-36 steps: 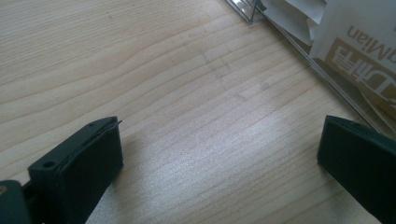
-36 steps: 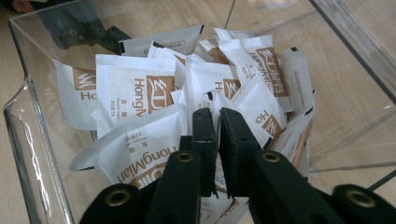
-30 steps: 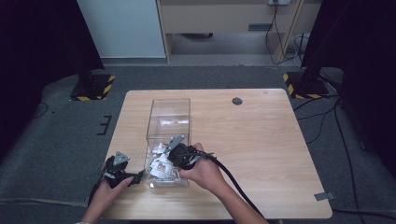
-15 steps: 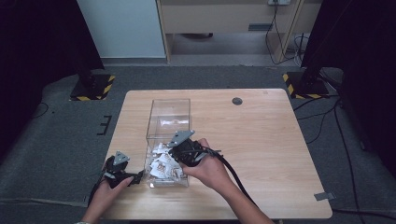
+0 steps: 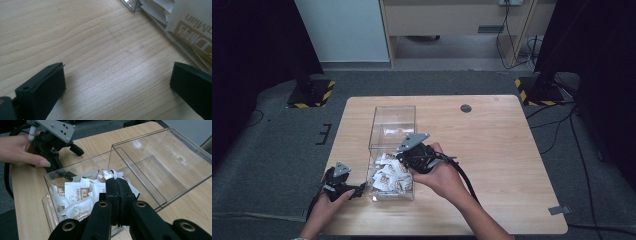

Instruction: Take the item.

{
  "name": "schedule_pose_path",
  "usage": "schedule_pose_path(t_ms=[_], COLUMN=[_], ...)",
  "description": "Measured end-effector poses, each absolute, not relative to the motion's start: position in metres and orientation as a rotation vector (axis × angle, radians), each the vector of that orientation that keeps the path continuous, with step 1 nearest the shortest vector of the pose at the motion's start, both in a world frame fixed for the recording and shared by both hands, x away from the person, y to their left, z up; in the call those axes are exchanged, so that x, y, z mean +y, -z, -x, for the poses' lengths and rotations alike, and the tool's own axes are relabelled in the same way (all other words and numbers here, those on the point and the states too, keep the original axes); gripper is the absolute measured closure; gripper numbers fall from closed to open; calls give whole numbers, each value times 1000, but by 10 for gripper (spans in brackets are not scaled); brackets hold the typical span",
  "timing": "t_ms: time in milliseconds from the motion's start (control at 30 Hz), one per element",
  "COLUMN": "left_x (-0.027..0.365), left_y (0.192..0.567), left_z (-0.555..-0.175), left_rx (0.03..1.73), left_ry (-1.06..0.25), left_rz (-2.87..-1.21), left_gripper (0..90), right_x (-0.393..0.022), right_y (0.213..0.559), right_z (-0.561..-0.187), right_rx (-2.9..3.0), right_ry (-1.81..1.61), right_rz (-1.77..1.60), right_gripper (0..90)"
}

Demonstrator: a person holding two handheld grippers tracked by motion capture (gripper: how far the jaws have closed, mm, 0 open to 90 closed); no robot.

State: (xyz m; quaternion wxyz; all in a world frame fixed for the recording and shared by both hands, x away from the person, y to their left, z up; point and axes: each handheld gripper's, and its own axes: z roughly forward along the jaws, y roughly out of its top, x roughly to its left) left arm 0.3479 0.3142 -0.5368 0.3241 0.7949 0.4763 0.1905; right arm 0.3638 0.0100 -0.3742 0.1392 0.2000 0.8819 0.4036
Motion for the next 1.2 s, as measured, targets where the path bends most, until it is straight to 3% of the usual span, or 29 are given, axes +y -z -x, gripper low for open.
schedule_pose_path(t_ms=[367,567,1200], left_x=[312,314,315], left_y=[538,537,537], left_z=[-347,-348,-348], left_rx=[1246,1250,1250], left_ry=[-451,-508,-508], left_rz=[-2068,-2086,-2087], left_gripper=[0,0,0], right_x=[-11,-25,-61], right_y=[365,362,358], right_z=[-371,-375,-387], right_rx=[2499,2478,2400], right_ry=[-1173,-1172,-1163], right_rz=[-617,-646,-721], right_gripper=[895,895,896])
